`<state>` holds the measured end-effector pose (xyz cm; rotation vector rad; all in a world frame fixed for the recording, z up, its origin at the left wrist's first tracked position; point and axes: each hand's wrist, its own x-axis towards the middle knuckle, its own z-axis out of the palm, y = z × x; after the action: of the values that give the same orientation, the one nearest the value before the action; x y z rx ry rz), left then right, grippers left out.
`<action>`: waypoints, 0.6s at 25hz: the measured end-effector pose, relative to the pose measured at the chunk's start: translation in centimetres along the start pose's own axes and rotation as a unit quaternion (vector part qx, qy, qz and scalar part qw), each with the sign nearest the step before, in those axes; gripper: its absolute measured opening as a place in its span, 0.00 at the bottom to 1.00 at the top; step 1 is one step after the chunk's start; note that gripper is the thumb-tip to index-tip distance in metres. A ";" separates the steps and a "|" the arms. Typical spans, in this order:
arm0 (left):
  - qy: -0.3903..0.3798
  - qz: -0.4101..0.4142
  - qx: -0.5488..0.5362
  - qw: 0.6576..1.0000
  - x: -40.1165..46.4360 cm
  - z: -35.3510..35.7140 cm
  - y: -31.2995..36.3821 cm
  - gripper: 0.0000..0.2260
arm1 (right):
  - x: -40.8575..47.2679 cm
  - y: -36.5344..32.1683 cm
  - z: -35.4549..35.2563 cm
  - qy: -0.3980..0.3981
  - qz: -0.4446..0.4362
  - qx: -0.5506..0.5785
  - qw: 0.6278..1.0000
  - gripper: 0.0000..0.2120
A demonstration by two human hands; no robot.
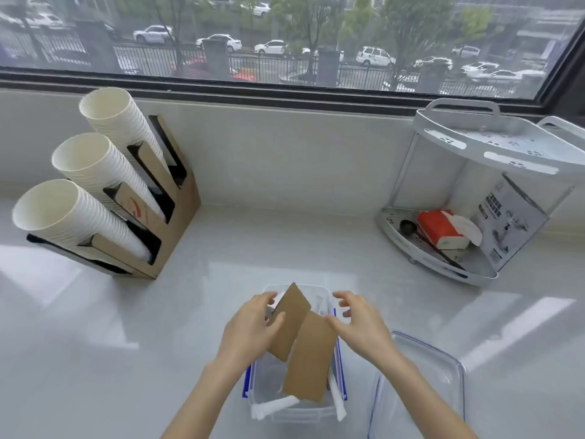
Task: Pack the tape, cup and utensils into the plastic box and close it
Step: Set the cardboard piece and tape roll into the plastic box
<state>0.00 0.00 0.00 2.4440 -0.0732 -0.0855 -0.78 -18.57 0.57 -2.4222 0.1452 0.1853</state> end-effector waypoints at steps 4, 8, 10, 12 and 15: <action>-0.034 -0.024 -0.012 0.999 -0.3 1.1 -0.8 0.17 | -0.2 0.4 0.9 -0.040 0.037 -0.013 0.998 0.23; -0.040 -0.025 -0.016 0.999 -0.1 1.4 -1.1 0.16 | 0.0 0.9 1.5 -0.054 0.049 -0.015 0.997 0.22; -0.044 -0.028 -0.010 0.999 -0.1 1.5 -1.0 0.15 | 0.0 1.0 1.5 -0.053 0.054 -0.005 0.997 0.18; -0.042 -0.028 -0.006 0.999 -0.1 1.5 -1.1 0.11 | 0.0 0.8 1.3 -0.051 0.056 0.014 0.997 0.12; -0.020 -0.026 -0.024 0.999 -0.2 1.4 -1.1 0.07 | 0.1 0.7 0.9 -0.038 0.050 0.065 0.996 0.03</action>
<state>-0.25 -0.02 -1.82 2.3977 -0.0247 -0.1568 -0.89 -18.53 -0.54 -2.2767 0.2369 0.3030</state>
